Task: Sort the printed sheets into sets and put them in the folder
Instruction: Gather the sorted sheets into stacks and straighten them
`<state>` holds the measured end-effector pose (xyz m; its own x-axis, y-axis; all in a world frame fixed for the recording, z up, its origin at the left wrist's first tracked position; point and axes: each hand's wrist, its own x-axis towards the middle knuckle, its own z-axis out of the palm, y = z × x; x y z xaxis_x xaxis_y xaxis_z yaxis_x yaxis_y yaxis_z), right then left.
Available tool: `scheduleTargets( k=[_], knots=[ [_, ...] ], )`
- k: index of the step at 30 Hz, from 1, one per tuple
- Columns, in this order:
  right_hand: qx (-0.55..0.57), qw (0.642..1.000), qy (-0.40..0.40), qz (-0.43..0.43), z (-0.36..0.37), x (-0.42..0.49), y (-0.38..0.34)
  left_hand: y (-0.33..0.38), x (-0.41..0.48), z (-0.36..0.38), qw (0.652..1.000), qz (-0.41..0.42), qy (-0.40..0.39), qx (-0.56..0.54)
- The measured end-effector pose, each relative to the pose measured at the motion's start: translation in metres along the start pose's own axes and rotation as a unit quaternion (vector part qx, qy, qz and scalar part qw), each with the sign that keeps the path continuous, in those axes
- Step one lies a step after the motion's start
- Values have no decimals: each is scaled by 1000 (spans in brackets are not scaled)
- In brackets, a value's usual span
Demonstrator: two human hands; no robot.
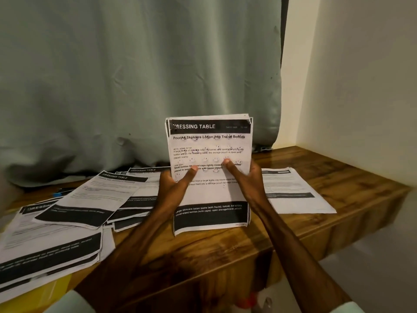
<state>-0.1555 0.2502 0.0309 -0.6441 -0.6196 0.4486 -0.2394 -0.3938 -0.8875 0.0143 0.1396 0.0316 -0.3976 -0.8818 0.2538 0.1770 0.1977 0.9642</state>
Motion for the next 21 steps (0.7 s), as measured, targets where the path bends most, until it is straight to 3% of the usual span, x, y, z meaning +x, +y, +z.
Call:
scheduleTargets(
  k=[5, 9, 11, 13, 15, 21],
  knots=[
    [6, 1000, 4, 12, 0, 6, 3, 2, -1, 15, 999, 22, -6, 37],
    [-121, 993, 6, 5, -29, 9, 12, -3, 7, 13, 997, 32, 7, 68],
    [-282, 958, 52, -13, -58, 13, 26, -6, 13, 10, 997, 24, 13, 75],
    [-468, 881, 60, 40, -83, 12, 44, -11, 18, 10, 997, 9, 9, 75],
    [-569, 816, 19, 100, -99, 1, 62, -16, 21, 15, 998, -17, 2, 64],
    [-597, 798, -30, 79, -113, -15, 83, -30, 23, 35, 996, -79, -30, 29]
  ],
)
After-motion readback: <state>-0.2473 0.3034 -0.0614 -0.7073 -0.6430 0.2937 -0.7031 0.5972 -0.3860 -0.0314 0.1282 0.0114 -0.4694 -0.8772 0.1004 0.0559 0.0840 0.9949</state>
